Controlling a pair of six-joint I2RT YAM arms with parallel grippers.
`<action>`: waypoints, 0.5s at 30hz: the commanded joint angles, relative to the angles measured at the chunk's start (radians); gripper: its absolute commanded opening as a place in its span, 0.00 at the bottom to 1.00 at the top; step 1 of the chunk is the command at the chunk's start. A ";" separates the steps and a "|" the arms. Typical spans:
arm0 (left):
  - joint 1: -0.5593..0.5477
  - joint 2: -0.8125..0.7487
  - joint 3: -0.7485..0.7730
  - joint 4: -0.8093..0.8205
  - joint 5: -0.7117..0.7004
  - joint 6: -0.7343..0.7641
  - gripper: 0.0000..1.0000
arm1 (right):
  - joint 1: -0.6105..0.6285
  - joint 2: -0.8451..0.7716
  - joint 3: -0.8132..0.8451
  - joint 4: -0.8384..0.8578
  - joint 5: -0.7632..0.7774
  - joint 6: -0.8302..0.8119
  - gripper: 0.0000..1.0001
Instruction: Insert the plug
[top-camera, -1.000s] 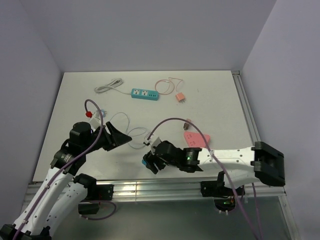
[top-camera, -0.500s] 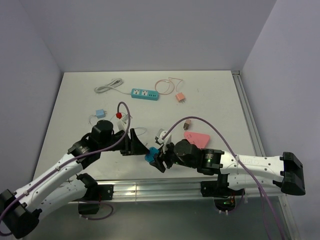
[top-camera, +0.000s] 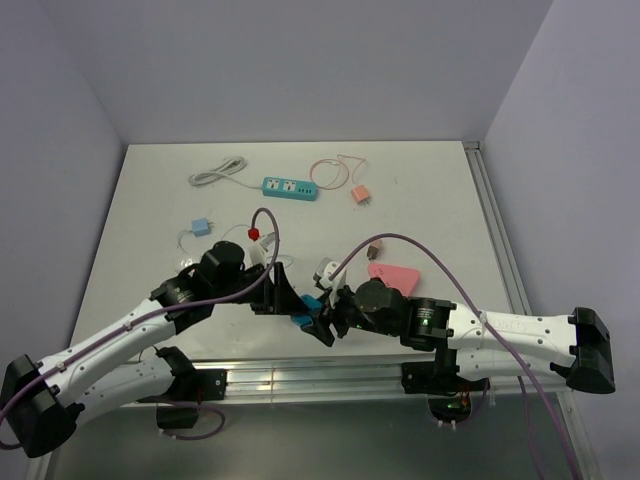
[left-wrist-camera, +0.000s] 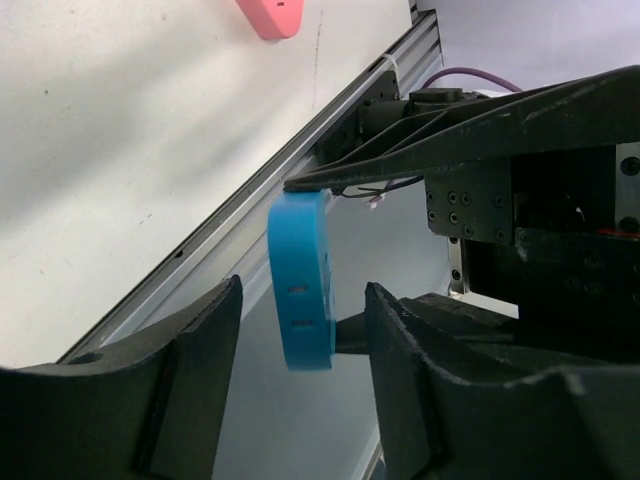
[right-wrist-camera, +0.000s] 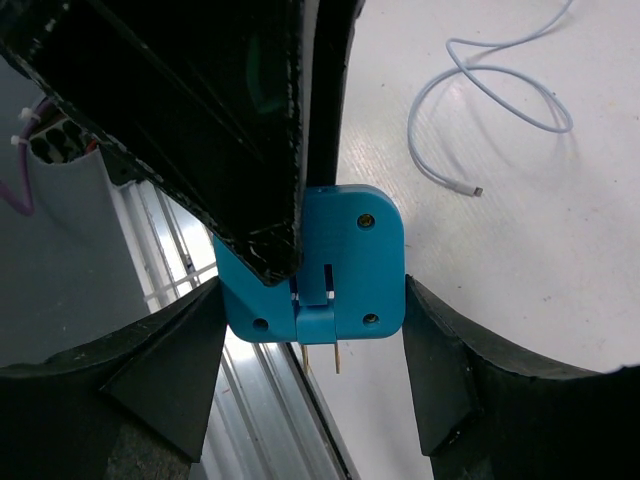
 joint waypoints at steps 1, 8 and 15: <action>-0.019 0.008 0.029 0.081 0.007 0.018 0.56 | 0.006 -0.002 0.052 0.027 -0.024 -0.017 0.12; -0.028 0.023 0.052 0.044 -0.024 0.055 0.00 | 0.006 -0.017 0.049 0.044 -0.015 -0.007 0.35; -0.029 -0.038 0.130 -0.152 -0.396 0.082 0.00 | -0.003 -0.051 0.026 -0.022 0.057 0.091 0.78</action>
